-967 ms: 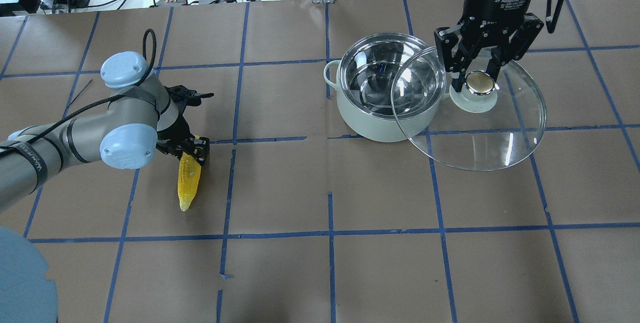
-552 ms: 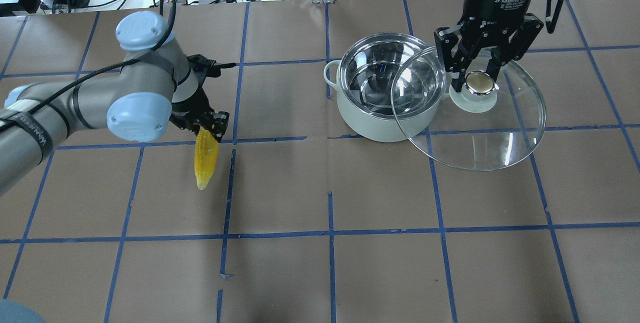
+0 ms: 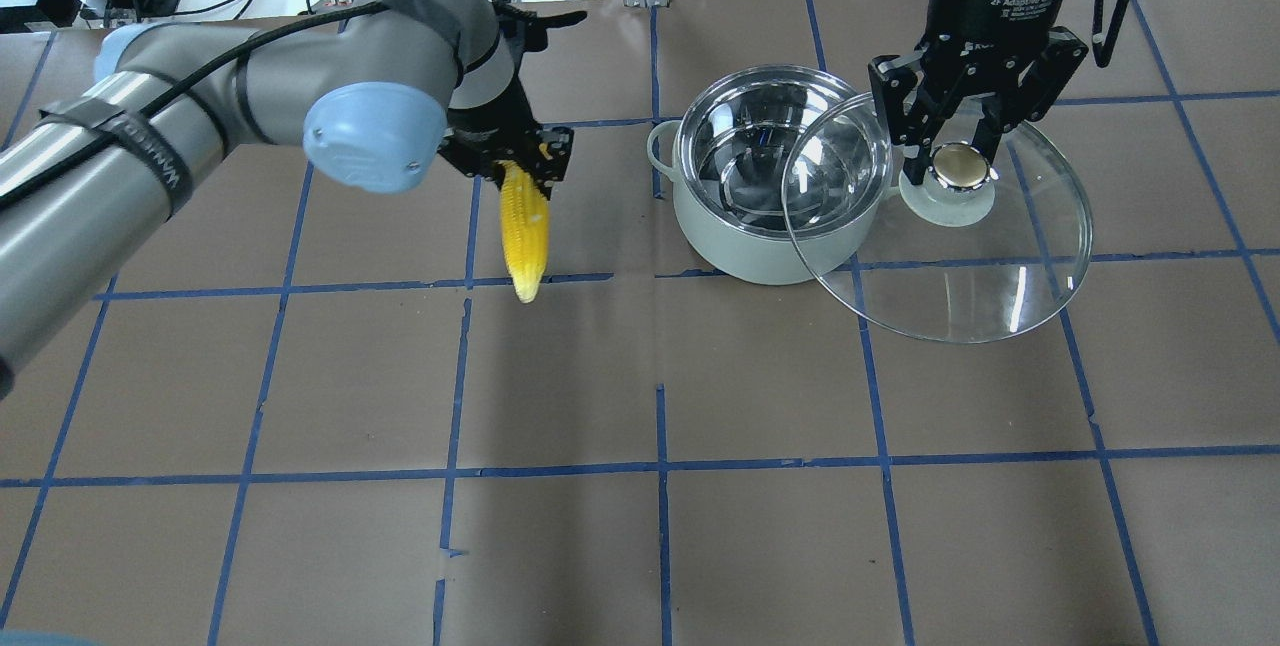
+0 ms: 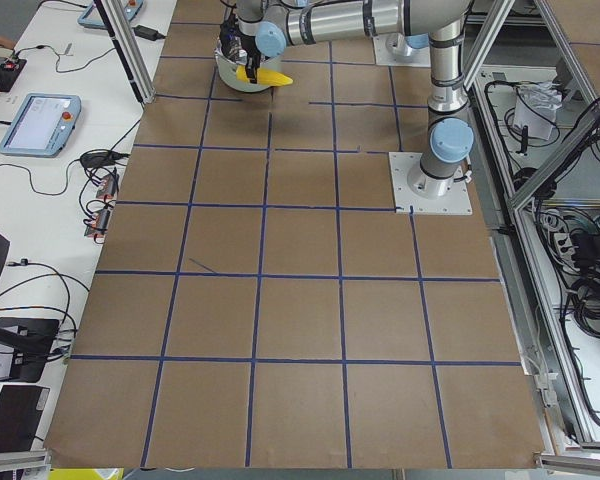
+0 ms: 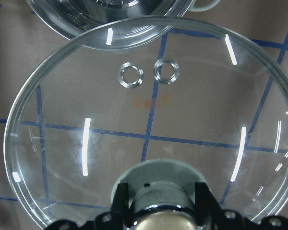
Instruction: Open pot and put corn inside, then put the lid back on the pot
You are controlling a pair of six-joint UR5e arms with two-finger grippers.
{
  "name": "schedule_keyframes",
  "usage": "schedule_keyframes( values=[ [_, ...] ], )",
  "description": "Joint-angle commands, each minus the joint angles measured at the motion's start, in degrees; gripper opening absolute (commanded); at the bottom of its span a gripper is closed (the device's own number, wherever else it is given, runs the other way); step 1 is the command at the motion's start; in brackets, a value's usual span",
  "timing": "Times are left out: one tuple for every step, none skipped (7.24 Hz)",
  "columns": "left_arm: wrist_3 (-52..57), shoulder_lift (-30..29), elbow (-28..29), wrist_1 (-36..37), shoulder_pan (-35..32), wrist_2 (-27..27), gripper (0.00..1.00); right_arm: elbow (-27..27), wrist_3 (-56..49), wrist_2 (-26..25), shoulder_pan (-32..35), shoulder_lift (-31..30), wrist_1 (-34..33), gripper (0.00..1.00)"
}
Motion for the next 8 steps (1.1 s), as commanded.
schedule_keyframes(
  values=[
    [-5.8, -10.4, 17.0, -6.1, -6.8, 0.1, 0.05, 0.0, -0.3, 0.0, 0.0, 0.1, 0.0, 0.34],
    [-6.1, -14.0, 23.6, -8.3, -7.6, -0.4, 0.05, 0.0, -0.3, 0.0, 0.0, 0.2, 0.0, 0.35],
    [-6.6, -17.0, 27.9, -8.8, -8.6, -0.4, 0.06, 0.0, -0.3, 0.0, 0.0, 0.2, 0.0, 0.35],
    [-6.7, -20.4, 31.3, -8.7, -9.2, -0.4, 0.06, 0.0, -0.3, 0.0, 0.0, 0.2, 0.1, 0.35],
    [-6.8, -22.6, 33.3, -8.8, -9.6, 0.3, 0.23, 0.0, -0.3, 0.0, 0.0, 0.2, 0.1, 0.35],
    [-8.5, -23.8, 33.4, -8.5, -10.0, 0.4, 0.89, 0.0, -0.4, 0.0, 0.0, 0.2, 0.1, 0.35],
    [-9.6, -24.5, 33.7, -8.2, -10.2, 0.4, 1.0, 0.0, -0.5, 0.0, 0.0, 0.2, 0.1, 0.35],
    [-9.0, -23.6, 32.3, -9.3, -10.2, 0.5, 1.0, 0.0, -0.5, 0.0, 0.0, 0.2, 0.1, 0.35]
  ],
)
